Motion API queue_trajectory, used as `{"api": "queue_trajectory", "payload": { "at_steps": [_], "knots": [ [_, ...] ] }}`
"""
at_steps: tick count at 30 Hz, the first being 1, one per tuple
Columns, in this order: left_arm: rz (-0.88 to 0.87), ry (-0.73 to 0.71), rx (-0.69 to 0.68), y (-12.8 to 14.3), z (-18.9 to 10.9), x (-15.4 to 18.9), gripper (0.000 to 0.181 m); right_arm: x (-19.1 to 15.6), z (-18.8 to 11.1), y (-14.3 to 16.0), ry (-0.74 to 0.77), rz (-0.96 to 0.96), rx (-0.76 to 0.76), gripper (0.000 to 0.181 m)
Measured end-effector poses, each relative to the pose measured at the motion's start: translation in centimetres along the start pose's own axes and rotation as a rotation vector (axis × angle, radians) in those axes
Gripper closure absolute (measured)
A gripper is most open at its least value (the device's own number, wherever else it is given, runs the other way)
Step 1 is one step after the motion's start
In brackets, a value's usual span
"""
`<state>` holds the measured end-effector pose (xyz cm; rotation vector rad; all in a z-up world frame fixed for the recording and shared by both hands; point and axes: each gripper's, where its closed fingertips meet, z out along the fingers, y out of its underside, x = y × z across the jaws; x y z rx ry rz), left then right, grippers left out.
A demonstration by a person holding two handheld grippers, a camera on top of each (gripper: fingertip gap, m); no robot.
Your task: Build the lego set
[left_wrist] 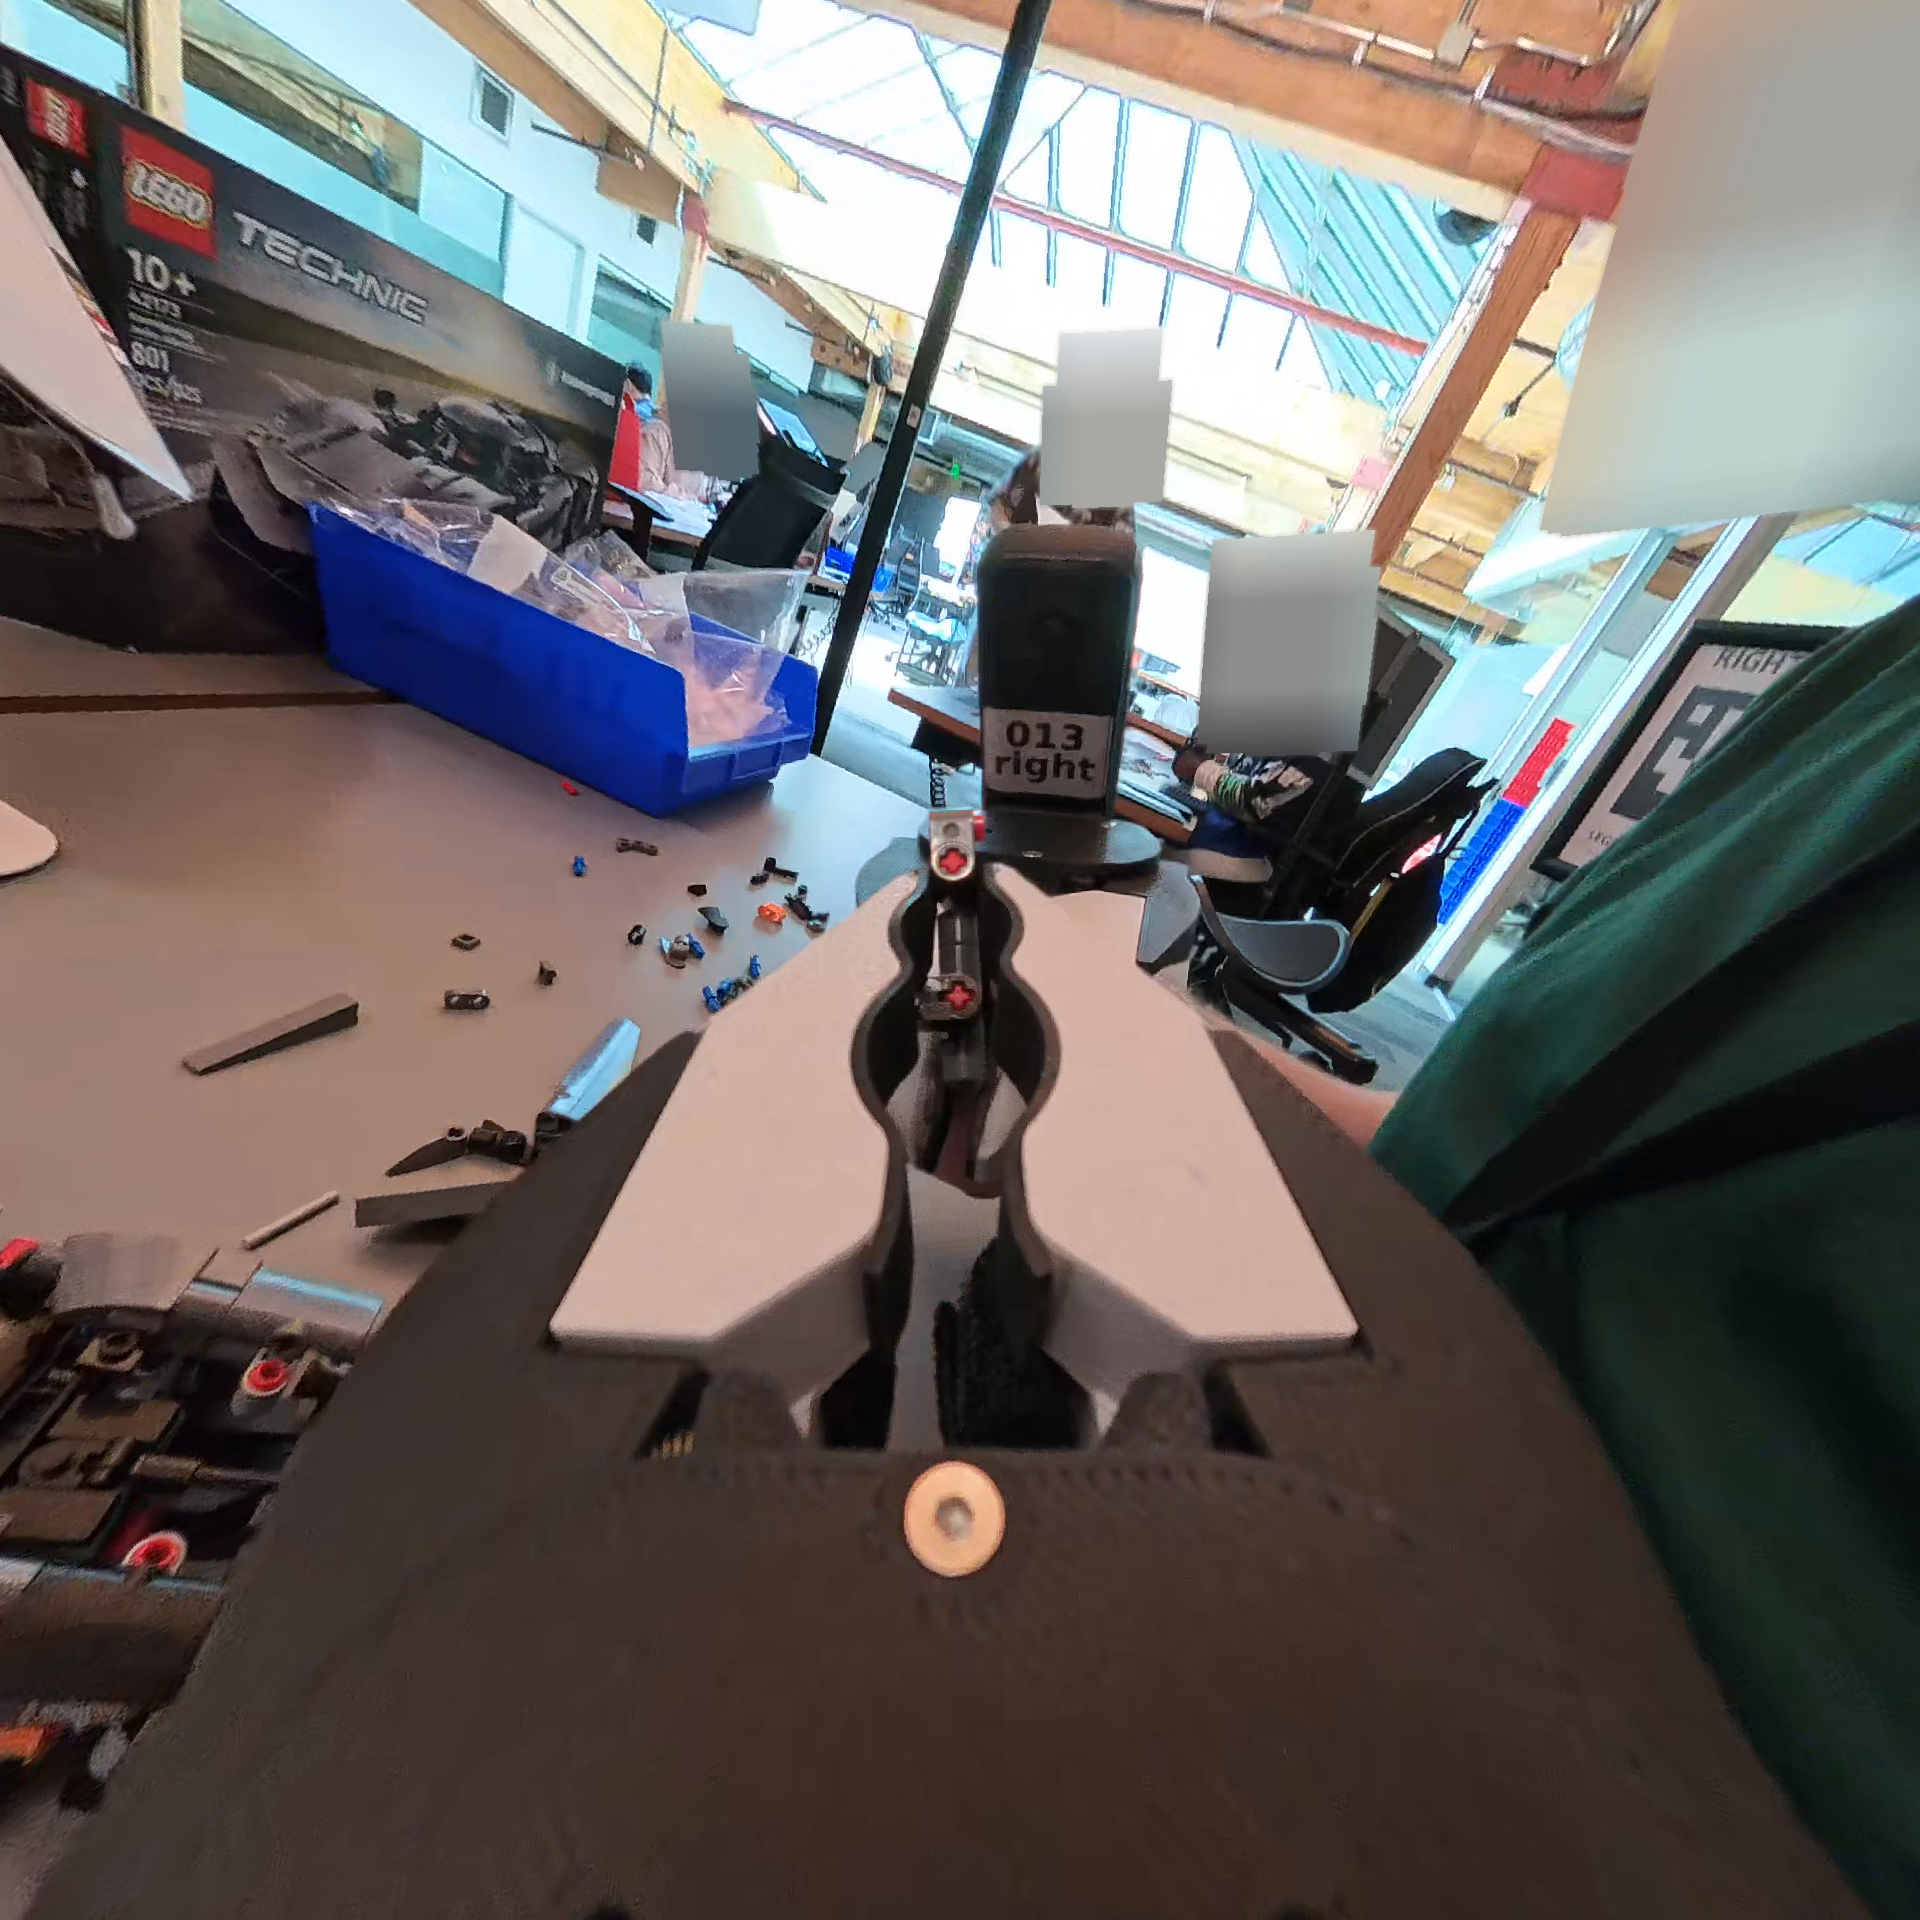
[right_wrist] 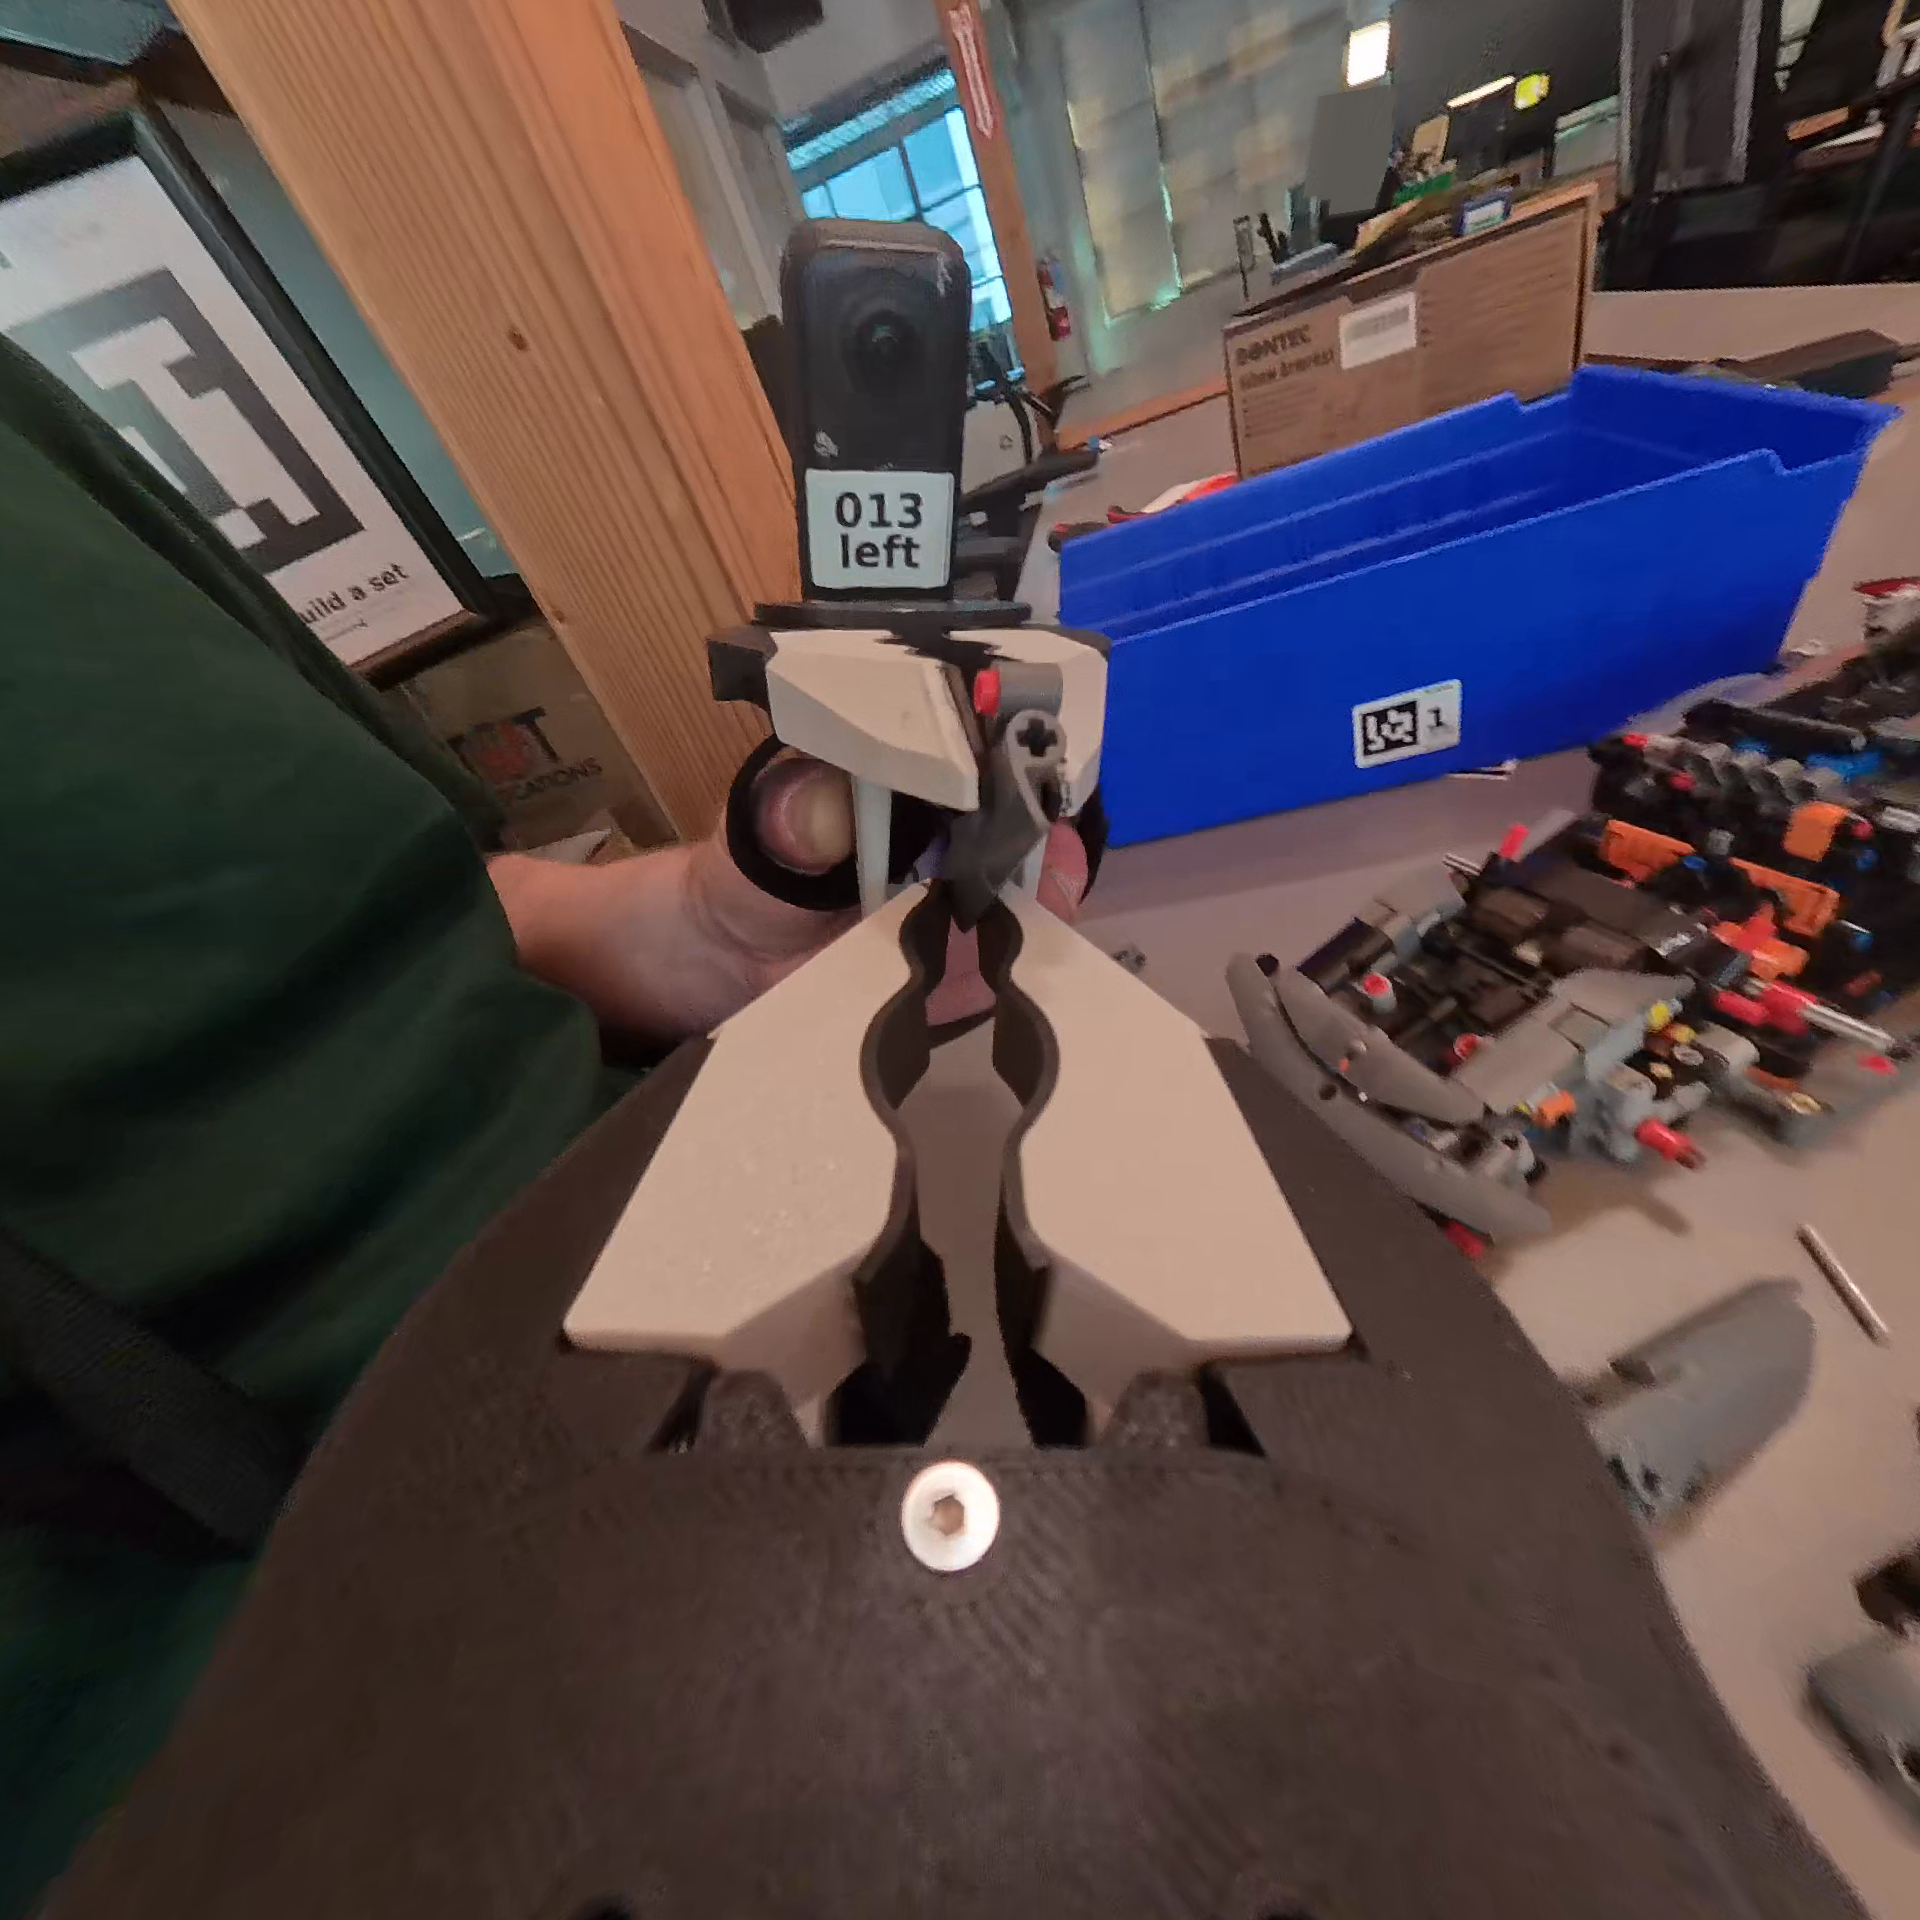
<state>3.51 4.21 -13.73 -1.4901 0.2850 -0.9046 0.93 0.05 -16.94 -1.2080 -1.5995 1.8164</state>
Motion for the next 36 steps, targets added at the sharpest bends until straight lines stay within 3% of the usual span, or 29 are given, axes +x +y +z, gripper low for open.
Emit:
{"api": "queue_trajectory", "payload": {
  "at_steps": [5, 10, 20, 30, 36],
  "knots": [
    [-0.004, -0.023, 0.051, -0.9, -1.8, -0.3, 0.176, -0.2, 1.7, -0.5, -0.057, 0.003, -0.012, 0.179],
    [0.014, -0.035, 0.058, -0.6, -3.6, -0.7, 0.176, -0.3, 3.1, 0.4, -0.111, -0.008, -0.117, 0.179],
    [0.029, -0.107, -0.059, 1.2, -5.0, -2.9, 0.176, 1.9, 3.3, 2.6, -0.189, -0.088, -0.371, 0.179],
    [0.033, -0.159, -0.088, 0.8, -3.0, -4.7, 0.176, 3.8, 2.0, 1.8, -0.169, -0.064, -0.294, 0.179],
    [-0.007, -0.136, 0.057, -1.7, -2.4, -5.3, 0.177, 4.3, 1.4, -0.4, -0.153, -0.033, -0.145, 0.174]
  ]
}}
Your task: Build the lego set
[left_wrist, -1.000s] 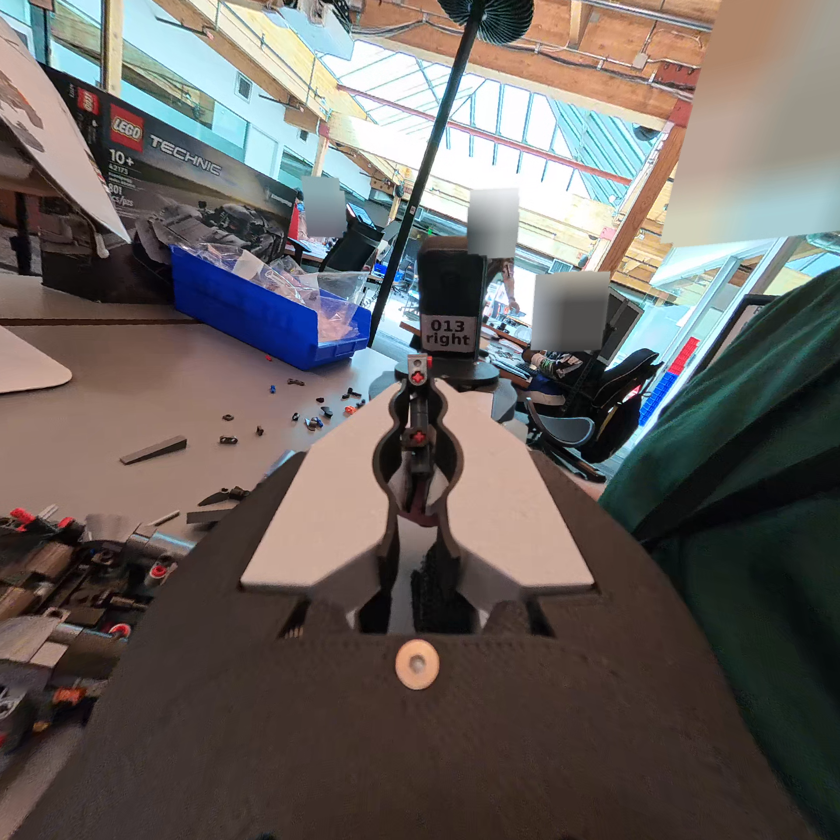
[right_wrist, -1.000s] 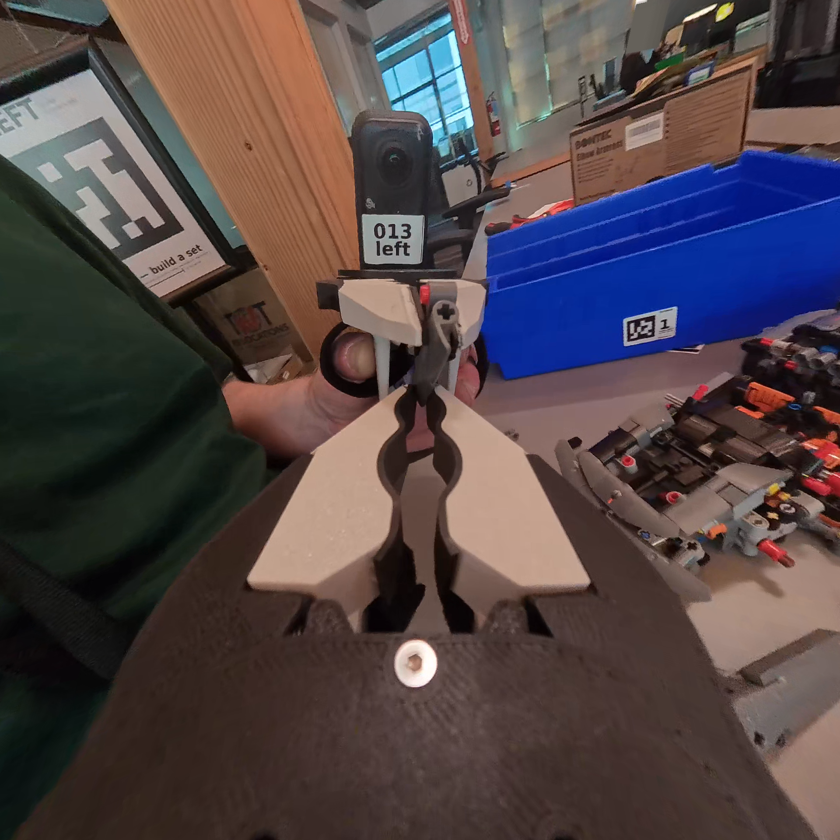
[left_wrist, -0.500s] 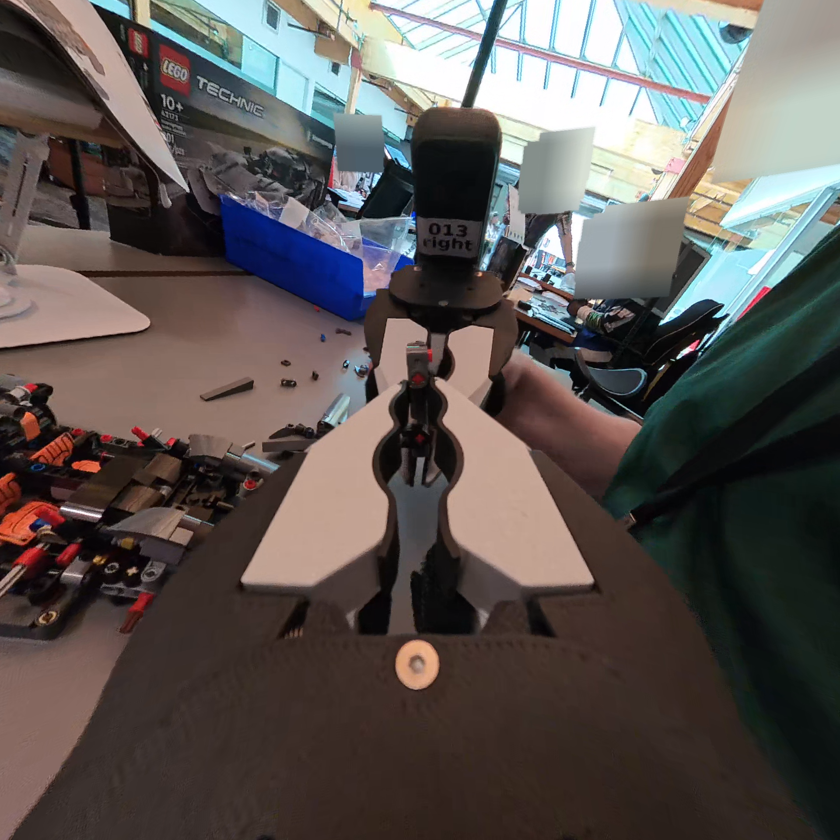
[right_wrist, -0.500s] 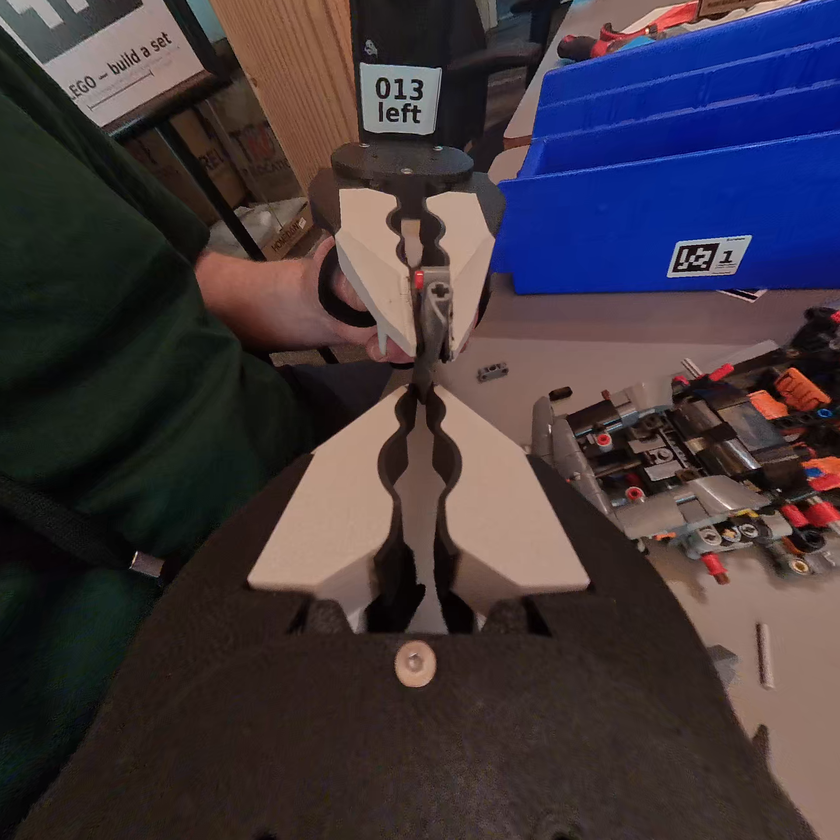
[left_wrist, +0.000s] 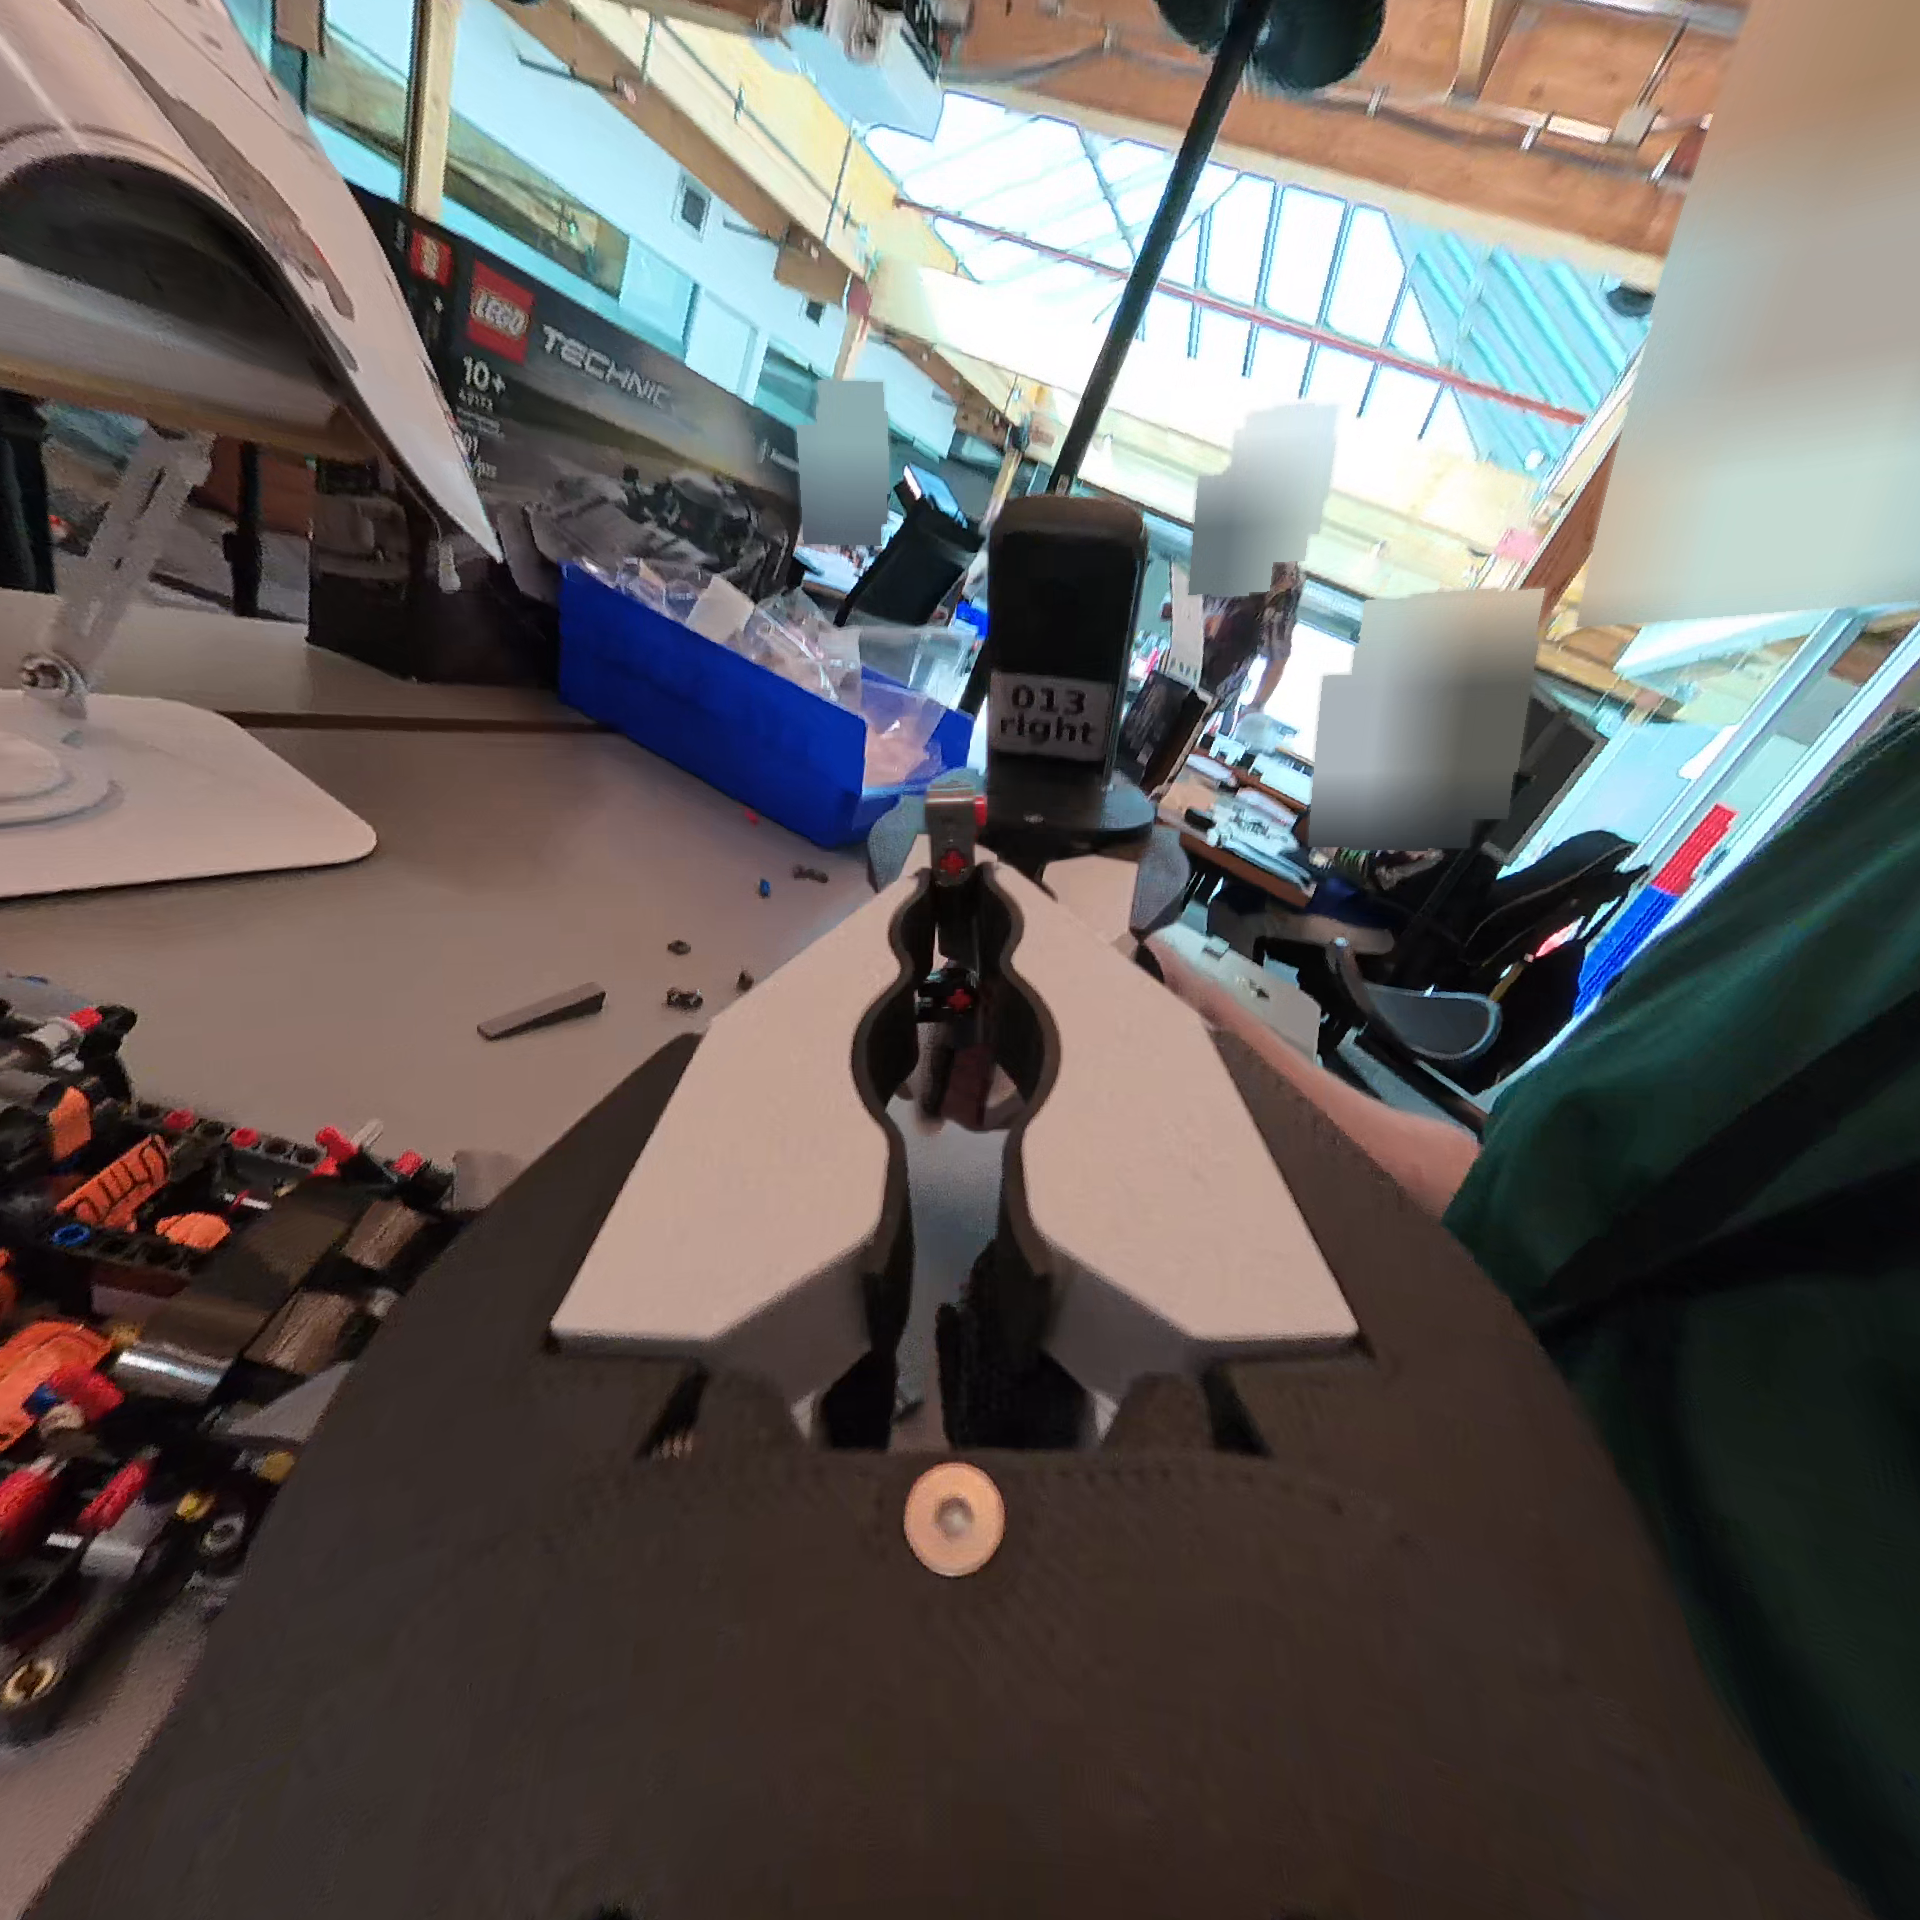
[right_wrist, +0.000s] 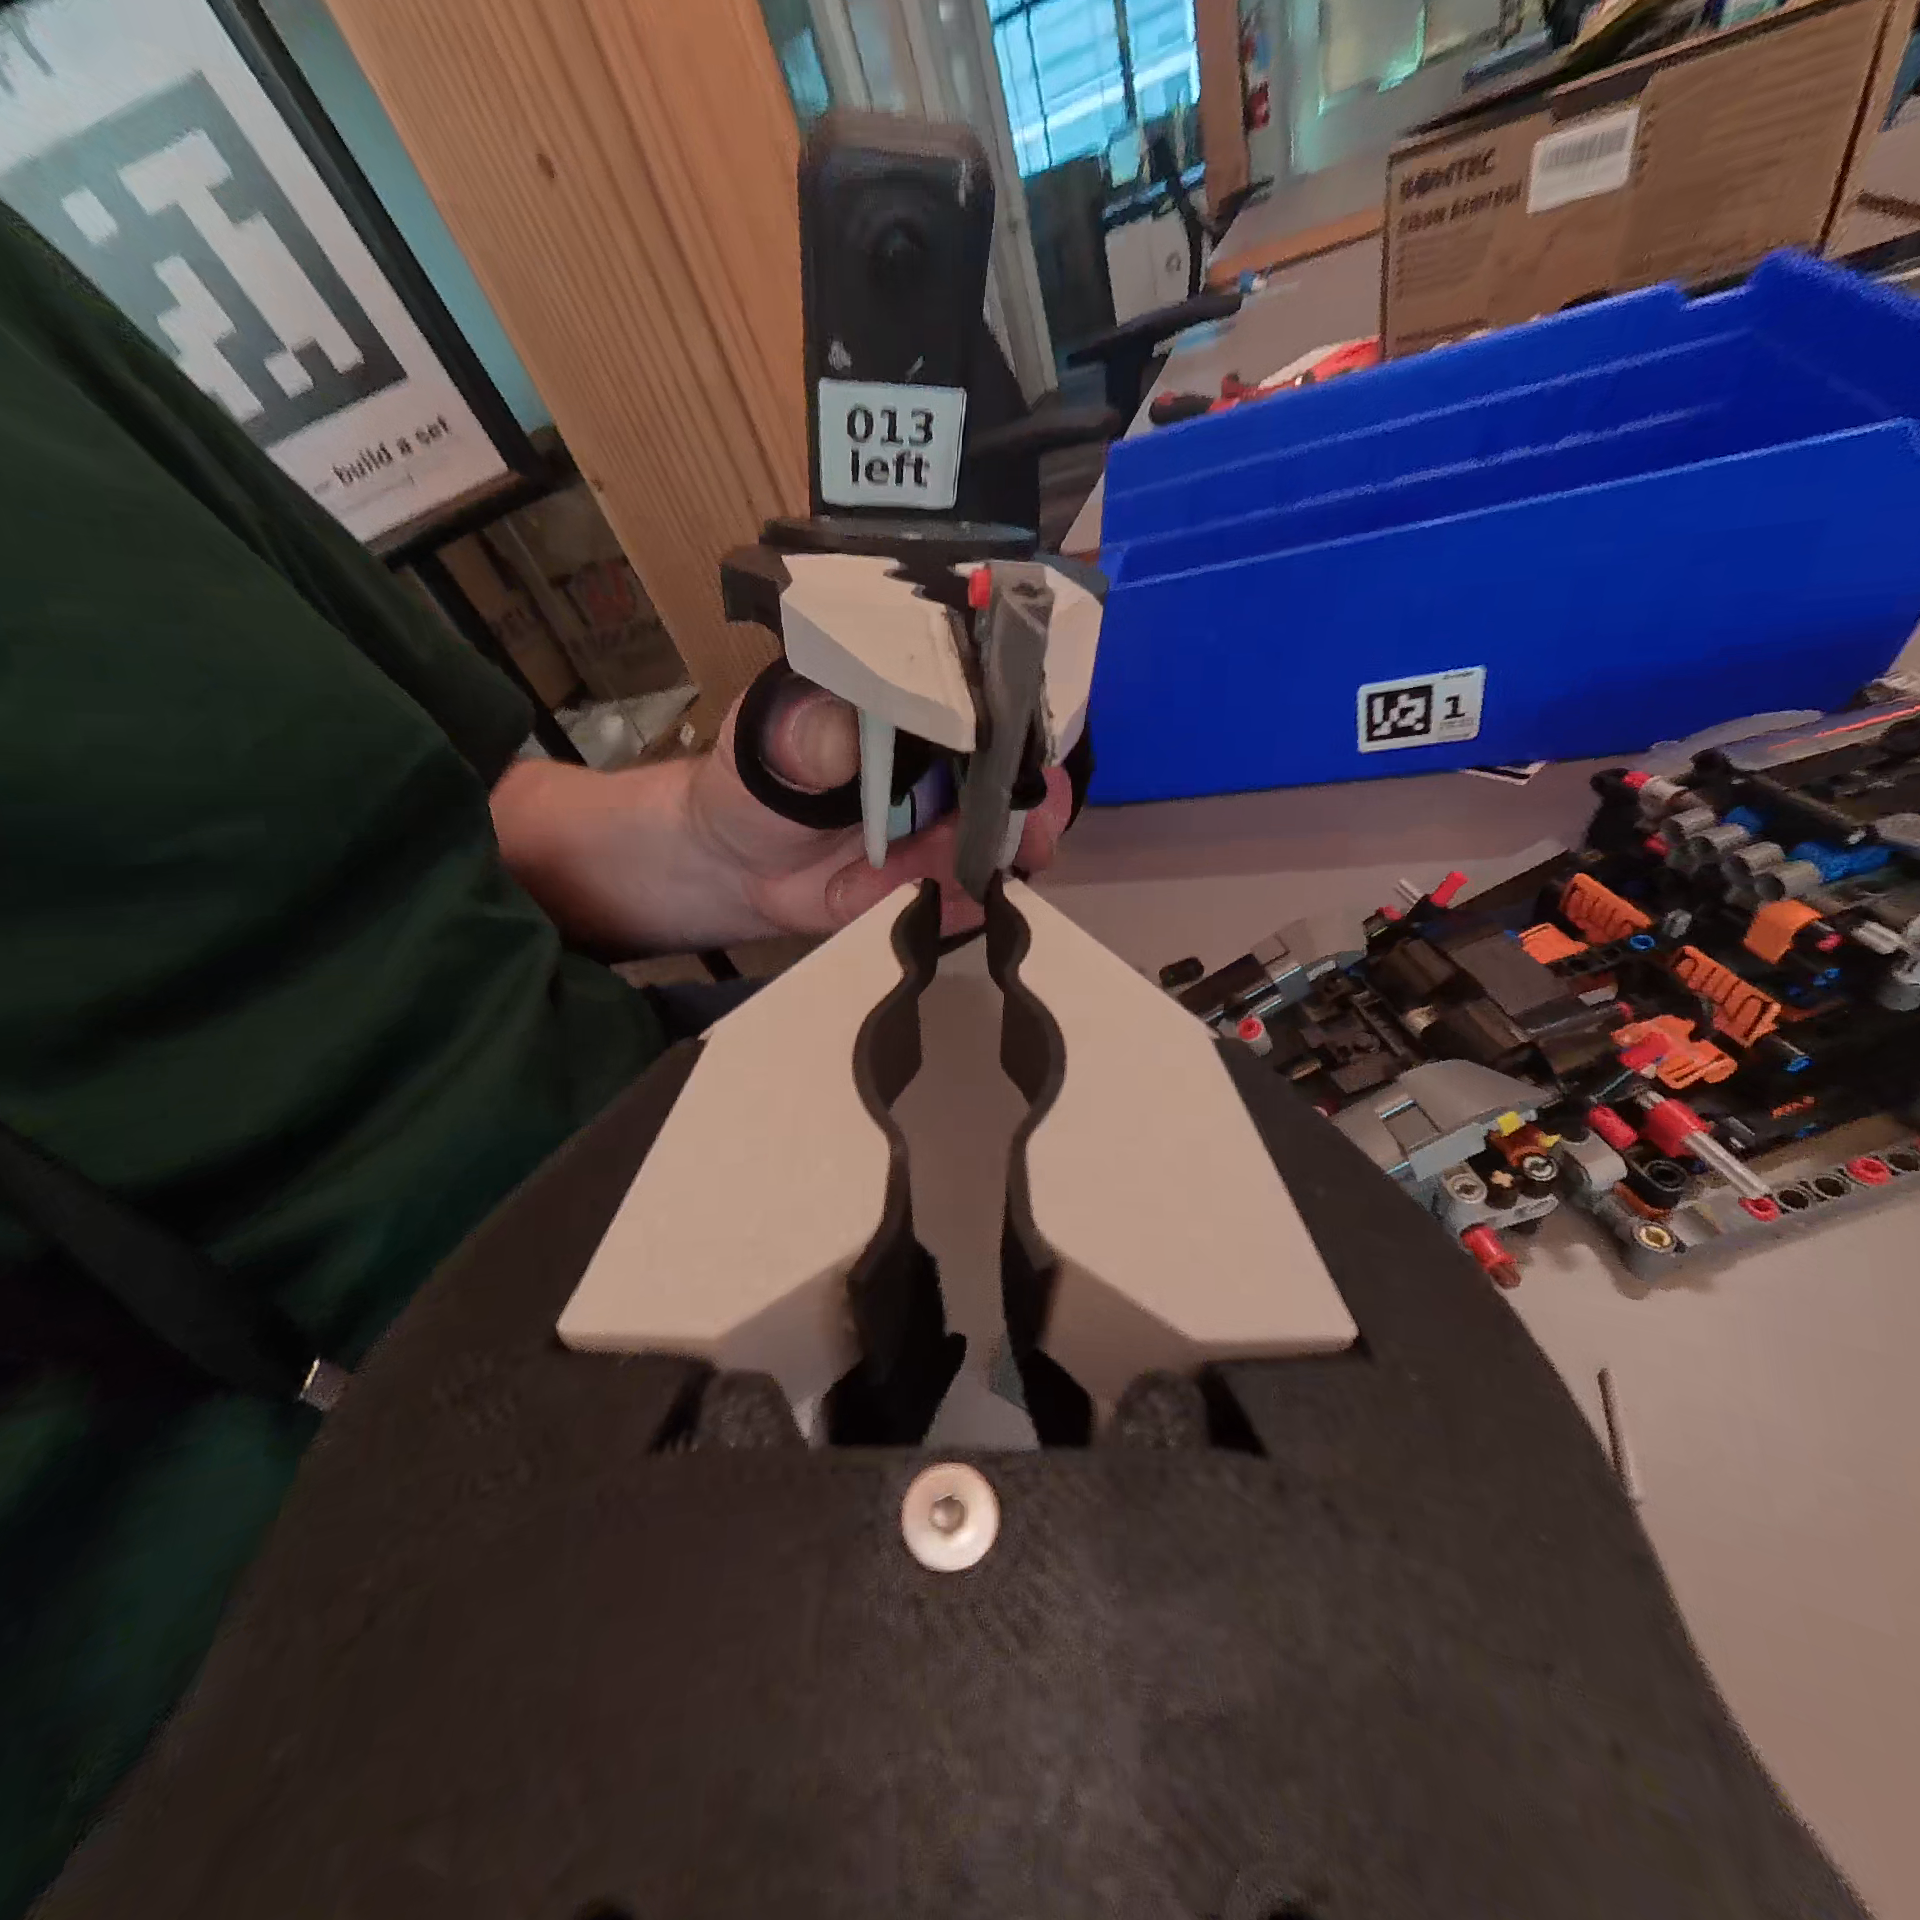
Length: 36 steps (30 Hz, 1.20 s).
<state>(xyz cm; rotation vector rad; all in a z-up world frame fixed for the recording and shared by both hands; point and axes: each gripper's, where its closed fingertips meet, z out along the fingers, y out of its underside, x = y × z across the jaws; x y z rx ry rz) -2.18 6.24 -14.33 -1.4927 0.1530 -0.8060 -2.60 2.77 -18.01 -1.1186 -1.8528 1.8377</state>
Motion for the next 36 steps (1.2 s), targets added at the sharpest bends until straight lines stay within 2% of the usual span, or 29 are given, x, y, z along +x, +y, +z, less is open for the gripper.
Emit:
{"api": "queue_trajectory", "payload": {
  "at_steps": [2, 9, 16, 18, 21, 24, 27, 30, 32, 34, 36],
  "knots": [
    [-0.028, 0.037, 0.028, -0.4, 0.3, 0.0, 0.176, 0.4, -0.4, -0.6, 0.02, 0.01, 0.043, 0.181],
    [-0.05, 0.117, 0.039, -0.5, 1.0, 0.6, 0.176, 0.1, -0.5, -0.8, 0.004, 0.022, 0.063, 0.181],
    [-0.032, 0.124, 0.024, -1.0, 0.7, 1.0, 0.176, -0.7, 0.1, -1.4, 0.0, 0.008, 0.087, 0.181],
    [-0.037, 0.122, 0.02, -1.2, 0.6, 1.1, 0.176, -0.7, 0.3, -1.8, 0.027, 0.004, 0.108, 0.181],
    [-0.025, 0.093, 0.014, -1.2, 0.4, 0.6, 0.177, -0.1, -0.1, -1.7, 0.136, 0.003, 0.09, 0.161],
    [-0.055, 0.102, 0.013, -1.0, 0.4, 0.3, 0.176, 0.1, -1.8, -0.9, 0.295, -0.031, 0.044, 0.163],
    [-0.044, 0.116, -0.021, -0.1, 0.9, 0.3, 0.176, 0.5, -5.4, 0.7, 0.536, -0.072, -0.08, 0.166],
    [-0.049, 0.154, -0.024, 0.1, 1.7, 0.5, 0.176, 0.0, -11.9, 1.0, 0.776, -0.052, -0.15, 0.172],
    [-0.053, 0.181, -0.027, 0.3, 2.6, 0.6, 0.176, -0.6, -17.1, 1.7, 0.927, 0.025, -0.193, 0.174],
    [-0.054, 0.207, -0.04, 0.7, 3.6, 0.6, 0.176, -0.8, -22.4, 3.7, 1.104, 0.12, -0.289, 0.174],
    [-0.04, 0.238, -0.05, 1.0, 4.5, 0.8, 0.176, -1.0, -25.5, 6.2, 1.182, 0.233, -0.368, 0.171]
  ]
}}
